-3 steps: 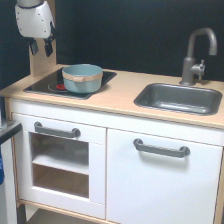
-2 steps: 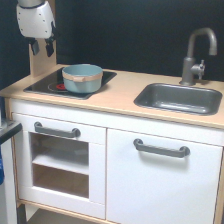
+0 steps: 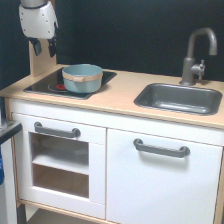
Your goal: Place the pot in the sink
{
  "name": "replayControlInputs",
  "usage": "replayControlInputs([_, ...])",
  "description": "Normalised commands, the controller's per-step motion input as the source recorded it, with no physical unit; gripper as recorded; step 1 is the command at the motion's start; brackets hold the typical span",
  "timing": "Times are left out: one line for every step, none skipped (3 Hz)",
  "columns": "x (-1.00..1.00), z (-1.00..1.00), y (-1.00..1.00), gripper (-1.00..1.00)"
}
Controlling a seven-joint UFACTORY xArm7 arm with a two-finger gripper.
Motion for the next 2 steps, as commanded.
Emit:
replayControlInputs([0.35, -0.09, 0.06, 1.0])
replayControlInputs([0.48, -0.18, 0.17, 1.0])
